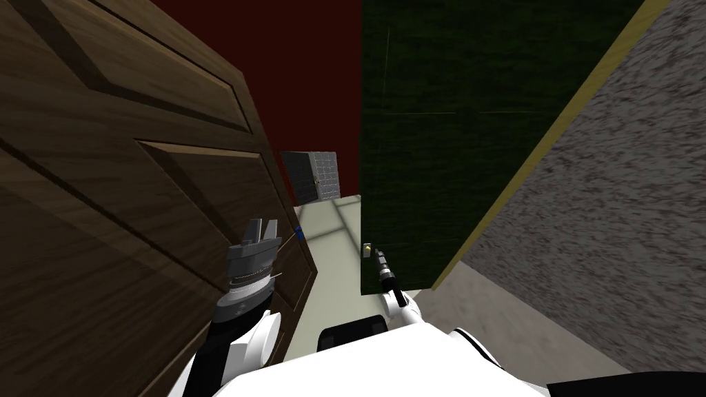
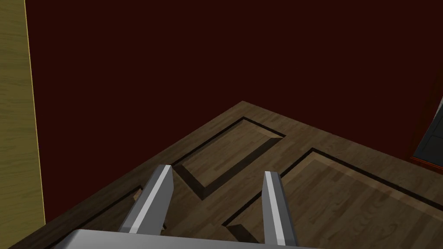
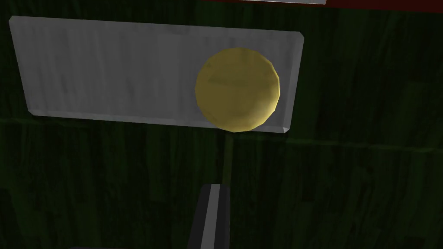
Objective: Push the door open
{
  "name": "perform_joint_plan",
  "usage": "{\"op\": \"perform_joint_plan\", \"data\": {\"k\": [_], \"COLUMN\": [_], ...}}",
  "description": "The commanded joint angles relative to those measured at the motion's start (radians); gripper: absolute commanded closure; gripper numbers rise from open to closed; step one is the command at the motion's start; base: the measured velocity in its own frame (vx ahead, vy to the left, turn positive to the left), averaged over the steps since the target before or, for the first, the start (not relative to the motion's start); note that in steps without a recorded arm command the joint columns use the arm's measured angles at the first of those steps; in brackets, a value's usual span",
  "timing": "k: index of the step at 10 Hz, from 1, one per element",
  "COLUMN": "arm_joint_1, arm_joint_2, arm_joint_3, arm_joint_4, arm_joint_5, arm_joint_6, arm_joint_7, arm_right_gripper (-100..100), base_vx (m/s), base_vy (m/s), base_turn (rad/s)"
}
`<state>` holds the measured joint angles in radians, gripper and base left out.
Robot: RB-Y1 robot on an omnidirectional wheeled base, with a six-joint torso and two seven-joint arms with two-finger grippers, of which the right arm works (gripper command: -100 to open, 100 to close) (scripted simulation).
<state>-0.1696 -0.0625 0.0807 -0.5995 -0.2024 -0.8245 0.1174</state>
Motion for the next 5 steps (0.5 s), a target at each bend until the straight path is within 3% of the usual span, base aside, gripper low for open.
{"op": "perform_joint_plan", "data": {"k": [1, 5], "arm_joint_1": [0.002, 0.0], "arm_joint_2": [0.003, 0.024], "arm_joint_3": [-0.001, -0.008], "arm_joint_4": [-0.006, -0.016], "arm_joint_5": [-0.002, -0.013], "arm_joint_6": [0.007, 0.019], "arm_joint_7": [0.001, 0.003], "arm_right_gripper": [-100, -100], "base_vx": [-0.184, -0.195], "base_vy": [0.091, 0.102], "base_turn": [-0.031, -0.046]}}
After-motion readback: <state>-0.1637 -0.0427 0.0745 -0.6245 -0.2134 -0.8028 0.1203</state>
